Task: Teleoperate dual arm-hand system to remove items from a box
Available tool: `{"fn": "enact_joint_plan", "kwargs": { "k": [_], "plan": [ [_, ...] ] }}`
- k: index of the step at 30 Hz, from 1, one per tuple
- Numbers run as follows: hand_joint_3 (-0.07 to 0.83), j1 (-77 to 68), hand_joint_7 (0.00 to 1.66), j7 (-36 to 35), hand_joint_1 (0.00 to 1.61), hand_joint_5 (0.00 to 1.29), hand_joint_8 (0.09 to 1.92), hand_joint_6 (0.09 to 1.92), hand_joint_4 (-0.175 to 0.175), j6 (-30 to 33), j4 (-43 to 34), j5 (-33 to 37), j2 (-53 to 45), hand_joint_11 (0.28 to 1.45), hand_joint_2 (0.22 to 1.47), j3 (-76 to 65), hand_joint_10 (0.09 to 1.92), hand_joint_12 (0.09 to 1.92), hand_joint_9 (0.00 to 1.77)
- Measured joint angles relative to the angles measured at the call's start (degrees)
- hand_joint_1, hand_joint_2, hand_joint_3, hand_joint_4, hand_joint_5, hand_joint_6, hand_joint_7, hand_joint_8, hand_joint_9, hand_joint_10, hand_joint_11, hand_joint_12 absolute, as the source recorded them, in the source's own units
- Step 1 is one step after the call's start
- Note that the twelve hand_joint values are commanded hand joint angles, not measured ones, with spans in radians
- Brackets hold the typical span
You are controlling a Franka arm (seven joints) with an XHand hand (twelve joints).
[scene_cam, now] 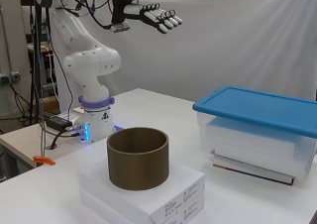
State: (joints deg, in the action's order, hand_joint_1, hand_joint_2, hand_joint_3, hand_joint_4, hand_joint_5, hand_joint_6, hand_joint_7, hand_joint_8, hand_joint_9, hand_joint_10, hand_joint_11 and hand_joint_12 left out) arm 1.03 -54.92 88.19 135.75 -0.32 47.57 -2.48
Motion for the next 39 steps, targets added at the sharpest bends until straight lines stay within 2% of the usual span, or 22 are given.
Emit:
{"fn": "enact_joint_plan", "kwargs": {
  "k": [7,11,15,17,18,21,23,25,30,35,39],
  "plan": [
    [-0.002,2.59,0.20,-11.91,0.20,0.17,0.09,0.09,0.036,-2.91,3.59,-1.24,13.79,0.41,0.87,-11.04,0.09,0.09,0.27],
    [-0.002,1.93,0.20,-12.99,0.16,0.18,0.09,0.09,0.014,-2.84,4.59,-1.82,12.49,0.43,0.87,-8.91,0.09,0.09,0.29],
    [0.006,0.04,0.23,-10.66,0.20,0.19,0.09,0.09,0.005,-2.04,5.39,-0.05,9.12,0.44,0.88,1.55,0.09,0.09,0.30],
    [0.007,-0.70,0.29,-10.10,0.24,0.28,0.09,0.09,0.018,0.74,5.47,0.82,5.58,0.43,0.92,4.14,0.09,0.09,0.32],
    [0.006,-1.00,0.30,-10.38,0.26,0.29,0.09,0.09,0.017,3.21,5.94,1.14,3.73,0.43,0.93,4.76,0.09,0.09,0.33],
    [-0.002,-1.72,0.26,-12.85,0.28,0.21,0.09,0.09,0.004,16.00,9.22,2.71,-2.21,0.43,0.92,6.24,0.09,0.09,0.33],
    [-0.016,-1.95,0.18,-12.89,0.29,0.14,0.09,0.09,0.007,22.81,9.57,2.53,-8.24,0.42,0.88,7.42,0.09,0.09,0.27],
    [-0.024,-2.15,0.13,-12.49,0.29,0.09,0.09,0.09,0.014,25.23,8.48,0.92,-15.38,0.41,0.84,9.10,0.09,0.09,0.24],
    [-0.022,-2.83,0.12,-11.59,0.31,0.07,0.09,0.09,0.015,29.47,6.30,-2.98,-29.89,0.40,0.81,13.96,0.09,0.09,0.23],
    [-0.010,-3.53,0.10,-6.57,0.36,0.07,0.09,0.09,0.017,33.80,7.74,-11.16,-29.80,0.37,0.82,17.85,0.09,0.09,0.20],
    [0.001,-3.62,0.10,-2.47,0.38,0.09,0.09,0.09,0.014,37.37,8.02,-14.32,-31.46,0.36,0.84,19.13,0.09,0.09,0.19]
  ]
}}
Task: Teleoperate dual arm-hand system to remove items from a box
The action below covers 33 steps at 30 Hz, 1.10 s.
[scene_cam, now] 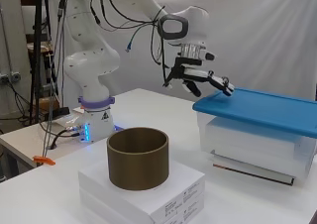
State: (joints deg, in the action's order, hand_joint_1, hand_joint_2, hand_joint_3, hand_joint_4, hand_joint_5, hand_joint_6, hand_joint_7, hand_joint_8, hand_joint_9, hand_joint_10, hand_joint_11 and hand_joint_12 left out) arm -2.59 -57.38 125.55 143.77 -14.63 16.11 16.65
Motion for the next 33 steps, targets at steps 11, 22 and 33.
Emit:
{"fn": "enact_joint_plan", "kwargs": {
  "k": [11,22,33],
  "plan": [
    [-0.016,-0.14,0.72,1.30,1.12,0.64,0.64,0.93,-0.074,2.49,-6.78,-4.24,-10.67,0.64,1.21,-1.17,0.51,0.10,0.76],
    [0.004,-1.74,0.84,-15.00,0.98,0.72,0.09,0.12,-0.034,-5.48,-16.51,13.02,-1.00,0.66,1.30,-3.62,0.09,0.09,0.93],
    [-0.002,-4.93,0.83,-22.52,1.35,0.68,1.17,1.46,-0.175,-10.92,-44.37,14.43,-17.93,0.82,1.19,-3.44,1.09,0.09,0.92]
  ]
}}
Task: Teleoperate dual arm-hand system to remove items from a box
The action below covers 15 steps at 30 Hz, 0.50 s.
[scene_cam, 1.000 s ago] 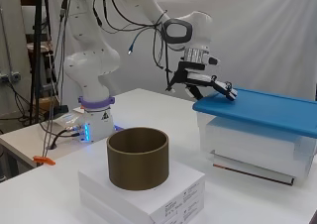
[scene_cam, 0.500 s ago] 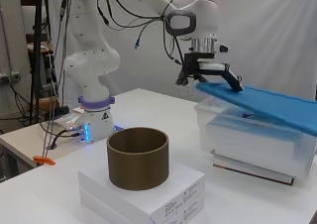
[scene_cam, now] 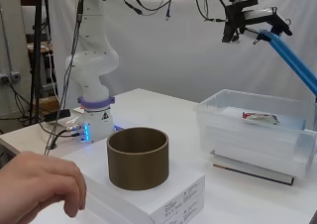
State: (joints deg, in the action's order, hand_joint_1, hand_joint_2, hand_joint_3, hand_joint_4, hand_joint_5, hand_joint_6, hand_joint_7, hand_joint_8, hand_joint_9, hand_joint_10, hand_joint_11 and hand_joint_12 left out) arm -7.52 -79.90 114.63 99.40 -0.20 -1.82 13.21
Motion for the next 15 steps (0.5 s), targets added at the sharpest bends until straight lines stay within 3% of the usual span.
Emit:
{"fn": "enact_joint_plan", "kwargs": {
  "k": [2,4,6,7,8,9,10,12,14,15],
  "plan": [
    [-0.001,-1.60,0.86,-1.22,1.35,0.71,1.10,1.46,-0.175,-1.27,-9.48,-0.96,-6.27,0.83,1.17,1.64,1.05,0.09,0.93],
    [-0.002,-2.31,0.91,-5.02,1.36,0.76,1.03,1.46,-0.175,-1.20,-14.57,-1.42,-8.17,0.84,1.15,3.13,0.89,0.09,0.99],
    [-0.001,-2.76,0.93,-10.91,1.35,0.76,1.06,1.48,-0.175,0.43,-14.97,-0.32,-7.48,0.80,1.15,4.29,0.87,0.09,0.96],
    [-0.005,-2.78,0.93,-14.05,1.30,0.78,1.01,1.46,-0.142,0.93,-13.31,1.25,-6.64,0.70,1.17,4.82,0.64,0.09,0.93],
    [-0.012,-2.64,0.92,-16.76,1.31,0.76,1.11,1.44,-0.149,1.13,-10.59,2.93,-5.52,0.74,1.17,5.57,0.63,0.09,0.96],
    [-0.003,-2.67,0.87,-19.05,1.42,0.73,1.28,1.50,-0.033,1.19,-6.09,4.74,-3.36,0.76,1.14,6.57,0.77,0.51,0.97],
    [0.004,-3.17,0.87,-20.33,1.41,0.72,1.30,1.46,-0.066,1.19,-1.52,6.41,-0.65,0.70,1.14,7.14,0.89,0.58,0.94],
    [-0.003,-5.30,0.88,-22.26,1.38,0.75,1.23,1.35,-0.142,0.73,9.54,11.00,7.49,0.68,1.16,6.89,1.02,0.31,0.92],
    [-0.002,-8.01,0.89,-21.97,1.37,0.75,1.18,1.25,-0.168,-0.81,21.33,15.08,18.74,0.75,1.15,5.80,1.03,0.18,0.98],
    [0.000,-9.23,0.89,-21.71,1.37,0.75,1.16,1.21,-0.172,-1.54,25.64,16.51,24.07,0.77,1.14,5.12,1.04,0.23,1.00]
  ]
}}
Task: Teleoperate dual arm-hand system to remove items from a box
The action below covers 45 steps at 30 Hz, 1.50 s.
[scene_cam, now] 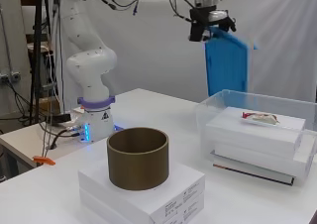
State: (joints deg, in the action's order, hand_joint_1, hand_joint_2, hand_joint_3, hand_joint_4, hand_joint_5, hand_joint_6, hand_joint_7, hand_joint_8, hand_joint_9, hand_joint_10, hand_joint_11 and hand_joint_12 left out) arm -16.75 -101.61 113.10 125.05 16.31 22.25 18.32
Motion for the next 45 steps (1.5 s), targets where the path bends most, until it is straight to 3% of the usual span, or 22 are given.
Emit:
{"fn": "enact_joint_plan", "kwargs": {
  "k": [3,4,5,6,8,10,13,16,21,23,26,28,31,34,35,40,44,45],
  "plan": [
    [0.002,-3.33,0.88,0.58,1.36,0.69,1.15,1.28,-0.172,-4.54,10.26,2.60,16.71,0.71,1.15,-2.62,1.03,0.53,1.03],
    [0.001,-4.55,0.80,1.24,1.07,0.61,0.86,0.97,-0.108,-7.62,14.08,2.77,24.55,0.64,1.14,-3.96,0.76,0.41,0.93],
    [-0.028,-5.42,0.50,2.25,0.72,0.38,0.50,0.57,-0.052,-10.30,16.85,2.50,30.72,0.54,1.01,-5.02,0.46,0.27,0.65],
    [-0.033,-6.04,0.27,3.76,0.43,0.20,0.26,0.30,-0.017,-13.12,19.50,2.02,36.26,0.48,0.87,-6.15,0.25,0.16,0.44],
    [-0.023,-6.44,0.08,8.79,0.11,0.05,0.09,0.09,0.014,-19.05,24.47,1.17,45.71,0.43,0.75,-8.16,0.09,0.09,0.25],
    [-0.006,-6.42,0.17,14.24,0.02,0.13,0.09,0.09,0.040,-22.72,26.97,0.51,50.49,0.45,0.75,-9.02,0.09,0.09,0.31],
    [0.008,-5.63,0.32,19.97,0.00,0.24,0.09,0.09,0.058,-23.31,25.91,-0.17,49.40,0.49,0.80,-8.85,0.09,0.09,0.44],
    [0.008,-4.39,0.44,24.63,0.03,0.34,0.09,0.09,0.080,-20.25,22.31,-0.96,41.58,0.53,0.86,-8.40,0.09,0.09,0.54],
    [0.003,-1.33,0.50,31.54,0.08,0.33,0.09,0.09,0.029,-13.61,15.07,-4.40,22.54,0.58,0.88,-8.39,0.09,0.09,0.57],
    [0.004,-0.01,0.56,33.28,0.10,0.43,0.09,0.09,0.038,-11.02,11.00,-6.80,13.22,0.61,0.90,-9.88,0.09,0.09,0.62],
    [0.004,1.44,0.55,37.69,0.11,0.42,0.09,0.09,0.027,-4.98,5.32,-11.53,-0.54,0.61,0.91,-12.07,0.09,0.09,0.62],
    [0.006,2.22,0.55,37.62,0.11,0.41,0.09,0.09,0.022,-0.72,0.21,-13.20,-10.22,0.61,0.92,-13.64,0.09,0.09,0.62],
    [0.002,3.20,0.62,35.28,0.11,0.42,0.09,0.09,0.018,0.69,-9.62,-14.37,-22.34,0.67,0.93,-15.35,0.09,0.09,0.70],
    [-0.007,3.89,0.51,32.81,0.10,0.39,0.09,0.09,0.021,1.66,-18.92,-15.47,-32.73,0.61,0.91,-16.43,0.09,0.09,0.60],
    [-0.005,4.05,0.54,32.03,0.10,0.37,0.09,0.09,0.014,2.17,-20.99,-16.01,-35.79,0.63,0.91,-16.71,0.09,0.09,0.64],
    [-0.006,4.47,0.52,29.57,0.10,0.36,0.09,0.09,0.020,3.40,-22.11,-16.67,-39.27,0.63,0.89,-17.47,0.09,0.09,0.63],
    [-0.004,4.59,0.52,29.98,0.12,0.34,0.09,0.09,0.020,0.89,-21.62,-17.07,-40.49,0.62,0.88,-17.77,0.09,0.09,0.61],
    [-0.007,4.55,0.42,30.56,0.13,0.30,0.09,0.09,0.022,0.71,-21.67,-17.61,-40.73,0.58,0.87,-17.75,0.09,0.09,0.51]
  ]
}}
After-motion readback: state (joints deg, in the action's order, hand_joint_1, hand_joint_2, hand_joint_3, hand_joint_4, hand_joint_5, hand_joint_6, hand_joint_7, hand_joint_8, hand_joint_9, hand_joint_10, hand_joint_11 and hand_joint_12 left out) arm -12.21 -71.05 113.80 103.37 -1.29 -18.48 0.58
